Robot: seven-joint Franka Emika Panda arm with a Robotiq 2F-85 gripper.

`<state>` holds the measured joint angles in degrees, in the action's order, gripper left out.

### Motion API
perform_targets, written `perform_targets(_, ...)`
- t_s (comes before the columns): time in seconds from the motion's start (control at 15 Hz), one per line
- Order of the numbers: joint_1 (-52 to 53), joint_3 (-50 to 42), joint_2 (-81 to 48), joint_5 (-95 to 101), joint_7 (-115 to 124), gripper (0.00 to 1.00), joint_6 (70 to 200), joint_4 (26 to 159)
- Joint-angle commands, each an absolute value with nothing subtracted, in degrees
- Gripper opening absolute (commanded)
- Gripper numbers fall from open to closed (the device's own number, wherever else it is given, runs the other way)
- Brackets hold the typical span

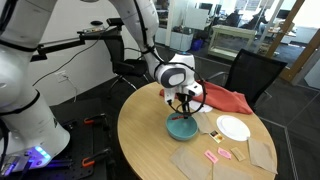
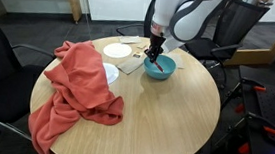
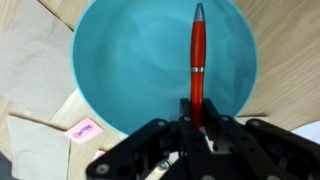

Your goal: Remove the pen from the bowl and put it on the table

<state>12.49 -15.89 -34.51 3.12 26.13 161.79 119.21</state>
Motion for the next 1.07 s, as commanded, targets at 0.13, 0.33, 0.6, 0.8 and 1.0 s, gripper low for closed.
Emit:
perform_targets(0.13,27.2,-28.6,-25.8,9.5,37.2,0.04,171.2,131.1)
perform_targets(0.33,36.0,-36.1,-23.4,13.4,40.4,0.04,174.6,135.6)
perform_targets(0.6,45.1,-42.3,-20.5,16.9,39.3,0.04,176.8,139.9)
perform_targets(0.8,45.6,-39.6,-16.6,18.3,35.6,0.04,174.2,142.5)
perform_targets(1.0,43.4,-34.8,-13.6,17.8,31.0,0.04,170.4,144.5)
